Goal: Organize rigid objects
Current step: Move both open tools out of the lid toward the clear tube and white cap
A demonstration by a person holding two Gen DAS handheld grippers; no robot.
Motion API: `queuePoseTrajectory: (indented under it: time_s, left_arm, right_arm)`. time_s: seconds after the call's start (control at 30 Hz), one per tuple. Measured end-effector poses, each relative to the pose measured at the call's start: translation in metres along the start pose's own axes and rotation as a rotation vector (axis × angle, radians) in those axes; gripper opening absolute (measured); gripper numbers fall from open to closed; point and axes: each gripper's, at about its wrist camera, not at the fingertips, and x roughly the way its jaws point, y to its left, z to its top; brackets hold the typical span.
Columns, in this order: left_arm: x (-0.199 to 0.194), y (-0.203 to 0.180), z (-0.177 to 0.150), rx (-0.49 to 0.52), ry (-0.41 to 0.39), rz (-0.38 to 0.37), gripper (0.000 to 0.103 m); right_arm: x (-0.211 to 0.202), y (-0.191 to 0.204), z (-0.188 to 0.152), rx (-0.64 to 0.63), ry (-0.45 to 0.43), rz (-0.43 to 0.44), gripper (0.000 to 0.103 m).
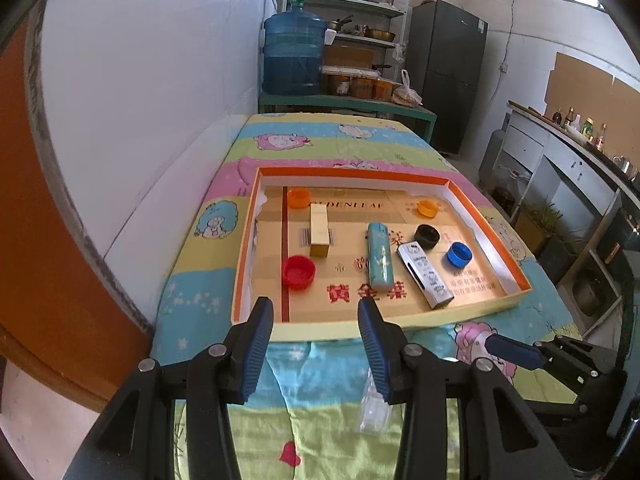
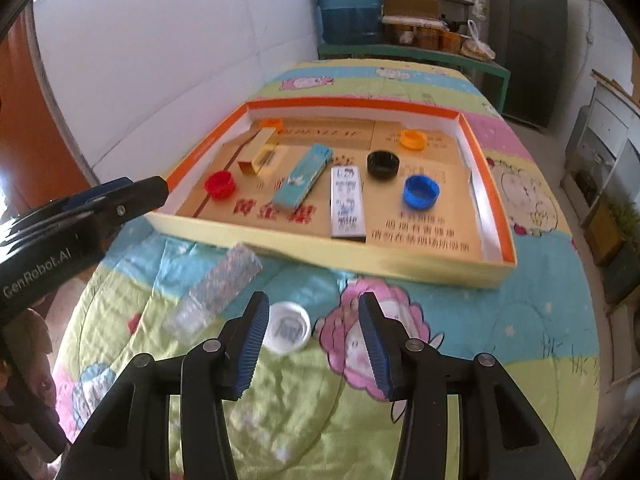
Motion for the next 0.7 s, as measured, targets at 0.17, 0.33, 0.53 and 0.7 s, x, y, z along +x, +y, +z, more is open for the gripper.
queuePoseTrajectory:
  time_s: [0.17, 0.33, 0.53, 0.7]
  left_arm:
    - [-0.005, 0.001, -0.011, -0.004, 0.005, -0.021, 0.044]
    - [-0.006, -0.002, -0.019, 0.004, 0.018, -0.037, 0.044]
    - [-0.004, -0.006, -0.026, 0.012, 0.033, -0.055, 0.044]
    - [-0.001, -0.011, -0.029, 0.025, 0.043, -0.068, 0.044]
  right_arm:
    - [-0.001, 0.006, -0.007, -0.006, -0.002, 0.005, 0.048]
    - [0.006, 0.013, -0.012, -0.024, 0.017, -0.001, 0.048]
    - [0.015, 0.017, -0.012, -0.038, 0.031, -0.011, 0.048]
    - [0.017, 0.019, -0.012, -0.039, 0.030, -0.011, 0.048]
